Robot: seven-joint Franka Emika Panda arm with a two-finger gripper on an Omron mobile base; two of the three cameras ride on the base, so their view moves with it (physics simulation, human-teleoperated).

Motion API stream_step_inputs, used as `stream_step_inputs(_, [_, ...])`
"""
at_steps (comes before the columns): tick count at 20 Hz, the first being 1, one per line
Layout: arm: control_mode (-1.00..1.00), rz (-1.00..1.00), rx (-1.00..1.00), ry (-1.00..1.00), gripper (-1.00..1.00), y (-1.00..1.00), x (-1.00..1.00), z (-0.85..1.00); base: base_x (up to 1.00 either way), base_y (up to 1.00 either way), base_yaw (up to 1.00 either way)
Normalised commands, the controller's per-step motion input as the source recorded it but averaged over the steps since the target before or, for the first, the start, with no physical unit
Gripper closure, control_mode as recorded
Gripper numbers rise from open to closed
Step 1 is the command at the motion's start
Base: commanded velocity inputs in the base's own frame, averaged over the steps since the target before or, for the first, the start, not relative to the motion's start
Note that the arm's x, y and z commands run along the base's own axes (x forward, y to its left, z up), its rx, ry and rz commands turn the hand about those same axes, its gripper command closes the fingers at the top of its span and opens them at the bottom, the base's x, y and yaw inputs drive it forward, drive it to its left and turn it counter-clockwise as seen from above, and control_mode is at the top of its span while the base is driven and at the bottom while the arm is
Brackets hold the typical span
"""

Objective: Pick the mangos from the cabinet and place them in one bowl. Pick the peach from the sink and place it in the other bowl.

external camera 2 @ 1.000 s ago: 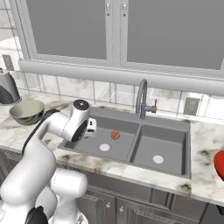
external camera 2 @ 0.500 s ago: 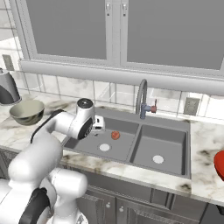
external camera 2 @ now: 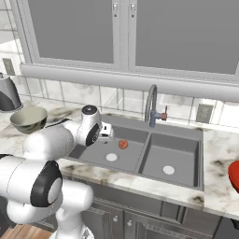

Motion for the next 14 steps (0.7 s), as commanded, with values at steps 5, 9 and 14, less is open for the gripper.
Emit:
stream_step_inputs(5, [-1.00,-0.08,0.00,0.00,-1.00,-0.04,0.08,-0.34,0.00,0.00,0.00])
stream_step_inputs(9, [-1.00,-0.08,0.00,0.00,-1.00,-0.11,0.14,-0.32,0.00,0.00,0.00])
stream_step_inputs(14, [-1.00,-0.04,0.00,0.00,-1.00,-0.28,0.21,-0.18,0.00,0.00,0.00])
